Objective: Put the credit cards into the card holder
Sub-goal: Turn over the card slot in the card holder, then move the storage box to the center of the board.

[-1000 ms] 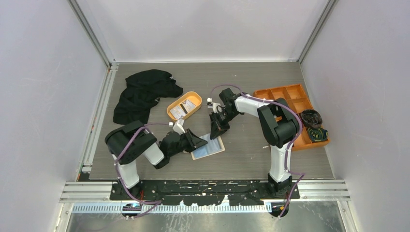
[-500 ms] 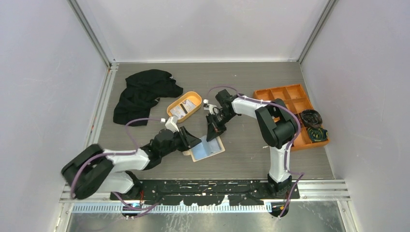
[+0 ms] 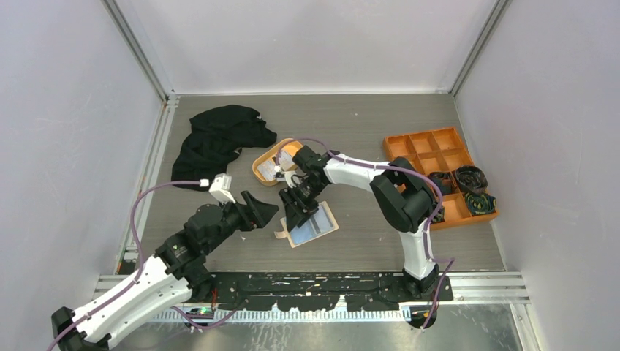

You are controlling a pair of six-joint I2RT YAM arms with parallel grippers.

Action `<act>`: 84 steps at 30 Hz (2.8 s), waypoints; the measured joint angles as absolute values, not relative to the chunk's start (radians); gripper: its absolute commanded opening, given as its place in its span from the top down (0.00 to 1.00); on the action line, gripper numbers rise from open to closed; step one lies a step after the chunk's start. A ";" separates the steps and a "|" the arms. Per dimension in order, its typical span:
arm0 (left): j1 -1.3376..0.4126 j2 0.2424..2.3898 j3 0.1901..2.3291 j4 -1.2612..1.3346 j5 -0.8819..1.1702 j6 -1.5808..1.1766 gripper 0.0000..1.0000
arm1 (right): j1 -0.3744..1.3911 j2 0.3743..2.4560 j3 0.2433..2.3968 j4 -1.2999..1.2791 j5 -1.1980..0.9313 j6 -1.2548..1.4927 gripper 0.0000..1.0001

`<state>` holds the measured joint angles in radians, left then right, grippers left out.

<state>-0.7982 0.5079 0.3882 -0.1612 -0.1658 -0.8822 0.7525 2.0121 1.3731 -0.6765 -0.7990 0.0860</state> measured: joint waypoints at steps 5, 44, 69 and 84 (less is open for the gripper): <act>-0.798 0.486 0.355 -0.204 -0.143 -0.865 0.01 | 0.751 2.012 1.374 -0.713 -0.819 0.041 0.38; -0.266 1.496 0.737 -0.029 0.097 -0.915 0.53 | 0.571 2.440 2.126 -0.705 -0.692 0.031 0.35; -0.296 1.641 0.821 0.005 0.196 -0.947 1.00 | 0.589 2.348 1.921 -0.572 -0.599 0.222 0.35; -0.694 1.590 0.754 0.071 -0.160 -1.167 1.00 | 0.542 1.920 1.349 -0.408 -0.340 0.258 0.31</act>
<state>-0.6945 1.5902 0.7544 0.0711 -0.1604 -1.1667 0.5415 1.9202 1.3495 -0.4076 -0.3397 0.2577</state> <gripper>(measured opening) 0.121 0.685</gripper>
